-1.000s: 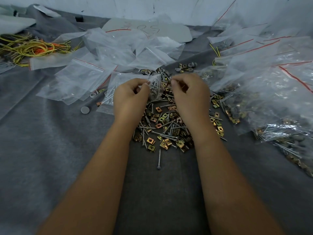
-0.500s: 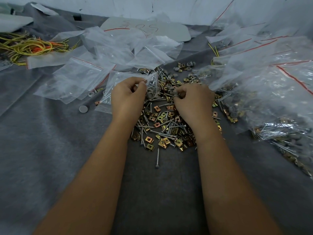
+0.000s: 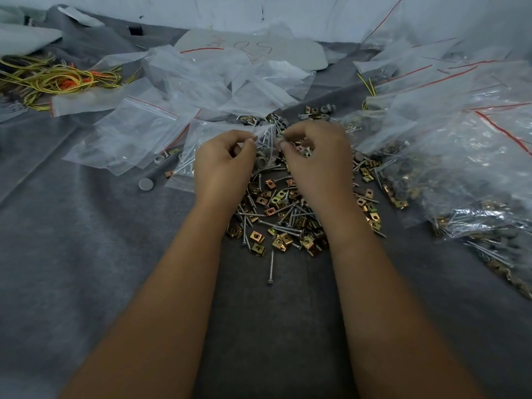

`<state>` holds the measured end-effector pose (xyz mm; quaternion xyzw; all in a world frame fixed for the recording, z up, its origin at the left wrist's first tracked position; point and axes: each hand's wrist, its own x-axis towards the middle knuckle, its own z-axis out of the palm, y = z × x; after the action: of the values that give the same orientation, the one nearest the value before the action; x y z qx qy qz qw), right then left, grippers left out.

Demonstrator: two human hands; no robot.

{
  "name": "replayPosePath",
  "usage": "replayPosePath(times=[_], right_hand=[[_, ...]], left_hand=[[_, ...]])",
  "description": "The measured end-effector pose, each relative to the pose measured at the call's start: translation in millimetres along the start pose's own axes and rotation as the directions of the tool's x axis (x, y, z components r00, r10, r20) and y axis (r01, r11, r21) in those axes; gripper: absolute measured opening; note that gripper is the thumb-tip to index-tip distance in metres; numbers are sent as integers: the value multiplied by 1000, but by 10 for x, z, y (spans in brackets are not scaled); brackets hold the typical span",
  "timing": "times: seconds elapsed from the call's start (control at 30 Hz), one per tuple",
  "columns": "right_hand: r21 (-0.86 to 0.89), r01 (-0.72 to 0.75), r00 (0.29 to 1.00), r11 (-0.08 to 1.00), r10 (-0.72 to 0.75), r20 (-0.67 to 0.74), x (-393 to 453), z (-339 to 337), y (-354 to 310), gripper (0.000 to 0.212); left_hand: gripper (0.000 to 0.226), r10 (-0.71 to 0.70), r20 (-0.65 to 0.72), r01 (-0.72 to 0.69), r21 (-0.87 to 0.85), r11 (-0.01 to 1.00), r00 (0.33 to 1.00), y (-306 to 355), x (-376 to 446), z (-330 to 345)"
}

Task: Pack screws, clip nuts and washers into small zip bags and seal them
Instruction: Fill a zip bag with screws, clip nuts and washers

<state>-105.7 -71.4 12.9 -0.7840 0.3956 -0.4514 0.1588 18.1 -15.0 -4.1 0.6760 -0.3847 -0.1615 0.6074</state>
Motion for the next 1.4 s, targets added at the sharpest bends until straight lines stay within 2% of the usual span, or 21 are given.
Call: replayPosePath(times=[0.13, 0.27, 0.33, 0.43, 0.53, 0.73, 0.83, 0.97, 1.07, 1.2, 1.3, 1.4], right_hand=[[-86, 122, 991, 989, -117, 61, -17, 105, -14, 14], [52, 36, 976, 998, -47, 212, -9, 39, 33, 34], [68, 44, 969, 997, -59, 240, -11, -12, 30, 40], [50, 103, 971, 993, -112, 211, 15, -42, 42, 19], [96, 47, 979, 994, -65, 192, 48, -55, 46, 2], [229, -165, 975, 959, 123, 186, 11, -37, 63, 13], [275, -205, 971, 939, 162, 174, 30, -40, 30, 12], [303, -194, 975, 933, 148, 168, 98, -89, -89, 12], [368, -147, 987, 918, 113, 113, 235, -221, -240, 12], [420, -86, 996, 904, 68, 59, 434, -424, -435, 24], [467, -40, 999, 883, 33, 23, 510, -527, -513, 30], [530, -94, 994, 843, 113, -4, 510, -562, -499, 26]], left_hand=[[26, 53, 50, -51, -47, 998, 997, 24, -33, -14], [23, 47, 74, -36, -149, 988, 996, 75, -14, -70], [20, 23, 110, 5, -248, 969, 994, 115, 9, -105], [24, 43, 163, 8, -300, 954, 986, 159, 21, -157], [19, 8, 222, 68, -333, 941, 975, 210, -9, -175], [28, -9, 272, 76, -237, 969, 962, 165, -145, -279], [13, 0, 202, 37, -175, 984, 979, 160, -180, -266], [21, 65, 97, -54, -105, 993, 993, 310, -62, -281], [19, 144, 68, -133, -143, 981, 987, 533, 92, -352], [13, 222, 61, -202, -235, 951, 973, 825, 226, -455], [10, 219, 52, -197, -276, 941, 974, 926, 257, -498], [10, 153, 85, -110, -382, 918, 985, 913, 244, -496]])
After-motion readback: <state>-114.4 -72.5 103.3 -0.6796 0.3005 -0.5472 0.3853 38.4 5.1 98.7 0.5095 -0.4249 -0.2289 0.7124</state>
